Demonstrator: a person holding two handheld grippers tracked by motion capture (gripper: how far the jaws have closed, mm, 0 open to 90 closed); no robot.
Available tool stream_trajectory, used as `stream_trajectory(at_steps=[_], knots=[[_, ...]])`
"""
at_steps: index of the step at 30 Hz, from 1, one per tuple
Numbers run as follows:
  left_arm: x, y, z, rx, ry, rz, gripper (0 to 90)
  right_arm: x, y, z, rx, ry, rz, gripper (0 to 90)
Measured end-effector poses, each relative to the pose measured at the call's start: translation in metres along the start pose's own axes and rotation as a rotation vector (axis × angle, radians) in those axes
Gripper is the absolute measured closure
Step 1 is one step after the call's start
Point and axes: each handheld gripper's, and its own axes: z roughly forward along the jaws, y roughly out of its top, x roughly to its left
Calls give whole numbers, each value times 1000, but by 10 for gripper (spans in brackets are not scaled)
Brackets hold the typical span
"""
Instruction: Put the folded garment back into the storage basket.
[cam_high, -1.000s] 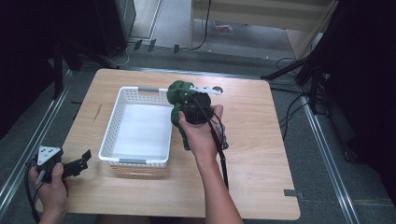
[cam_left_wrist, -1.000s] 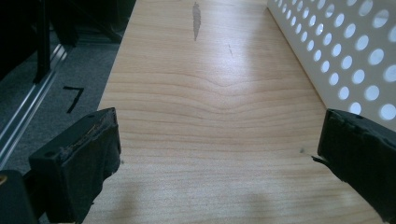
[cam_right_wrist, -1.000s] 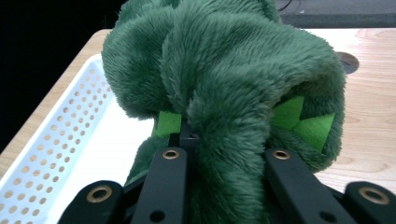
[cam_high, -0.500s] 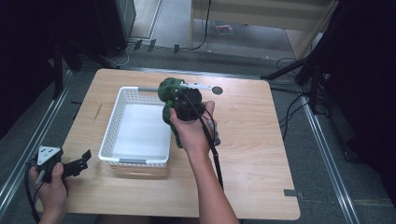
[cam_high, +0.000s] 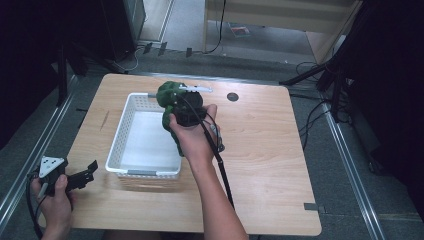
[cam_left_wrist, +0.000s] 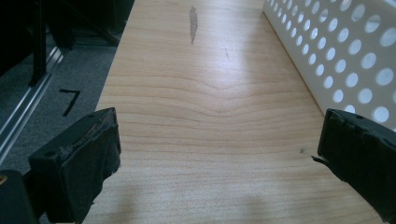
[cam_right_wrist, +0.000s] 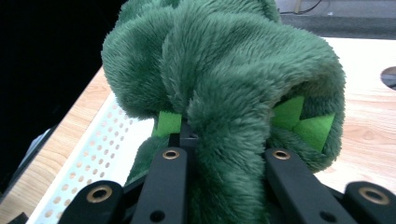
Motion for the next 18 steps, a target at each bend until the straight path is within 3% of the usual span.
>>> stream_trajectory(at_steps=[18], knots=[[1,0,0,0,1,-6,2,34,1,22,21,42,-23,783]])
